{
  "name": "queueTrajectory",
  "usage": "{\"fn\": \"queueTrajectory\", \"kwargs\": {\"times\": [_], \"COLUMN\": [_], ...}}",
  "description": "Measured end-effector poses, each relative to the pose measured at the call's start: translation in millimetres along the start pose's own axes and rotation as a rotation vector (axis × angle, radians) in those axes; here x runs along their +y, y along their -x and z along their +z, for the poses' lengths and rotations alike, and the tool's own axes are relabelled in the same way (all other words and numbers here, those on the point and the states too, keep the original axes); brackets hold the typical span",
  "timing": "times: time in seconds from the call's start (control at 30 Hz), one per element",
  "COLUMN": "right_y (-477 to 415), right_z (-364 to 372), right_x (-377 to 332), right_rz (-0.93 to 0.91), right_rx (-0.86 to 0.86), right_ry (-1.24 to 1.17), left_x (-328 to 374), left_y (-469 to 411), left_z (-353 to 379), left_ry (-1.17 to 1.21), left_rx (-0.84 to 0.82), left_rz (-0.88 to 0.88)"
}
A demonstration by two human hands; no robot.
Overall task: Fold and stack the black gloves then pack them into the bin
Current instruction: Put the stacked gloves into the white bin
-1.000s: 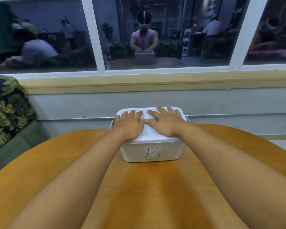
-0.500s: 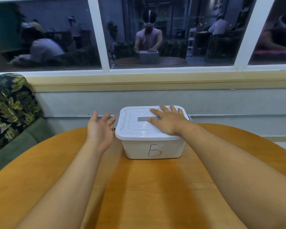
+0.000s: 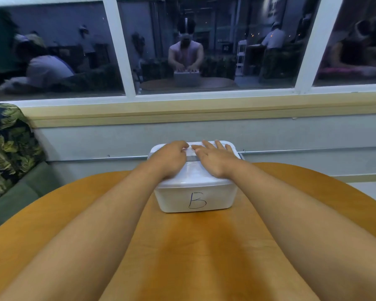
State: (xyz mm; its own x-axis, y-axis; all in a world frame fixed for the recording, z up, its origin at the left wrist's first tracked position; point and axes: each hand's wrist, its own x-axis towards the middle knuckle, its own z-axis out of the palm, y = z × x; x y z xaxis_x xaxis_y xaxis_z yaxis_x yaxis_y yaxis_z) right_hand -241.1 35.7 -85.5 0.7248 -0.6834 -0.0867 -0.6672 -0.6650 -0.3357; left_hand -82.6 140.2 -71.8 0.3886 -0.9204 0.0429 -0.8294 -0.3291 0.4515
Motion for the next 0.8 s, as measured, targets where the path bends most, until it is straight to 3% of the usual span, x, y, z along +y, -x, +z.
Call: {"fn": "queueTrajectory", "kwargs": {"times": [0.1, 0.2, 0.27, 0.37, 0.47, 0.57, 0.67, 0.8], "right_y": [6, 23, 33, 46, 48, 42, 40, 38], "right_z": [-18, -36, -29, 6, 32, 33, 11, -2], "right_x": [6, 30, 52, 74, 87, 93, 88, 68], "right_rz": [0.003, 0.039, 0.136, 0.331, 0.372, 0.259, 0.114, 0.062], "right_rx": [0.134, 0.422, 0.523, 0.449, 0.374, 0.311, 0.251, 0.187], "right_ry": [-0.278, -0.505, -0.815, -1.47, -1.829, -1.94, -1.89, -1.45], "left_x": [5, 2, 0, 1, 2, 3, 3, 4], "left_y": [-8, -9, -8, -8, -9, -10, -10, -9], "left_z": [20, 28, 32, 34, 36, 36, 37, 39], "left_ry": [-0.1, -0.162, -0.184, -0.198, -0.217, -0.229, -0.239, -0.257], "left_rx": [0.023, 0.045, 0.051, 0.064, 0.072, 0.071, 0.086, 0.093], "left_rz": [0.053, 0.055, 0.068, 0.08, 0.08, 0.083, 0.086, 0.081]}}
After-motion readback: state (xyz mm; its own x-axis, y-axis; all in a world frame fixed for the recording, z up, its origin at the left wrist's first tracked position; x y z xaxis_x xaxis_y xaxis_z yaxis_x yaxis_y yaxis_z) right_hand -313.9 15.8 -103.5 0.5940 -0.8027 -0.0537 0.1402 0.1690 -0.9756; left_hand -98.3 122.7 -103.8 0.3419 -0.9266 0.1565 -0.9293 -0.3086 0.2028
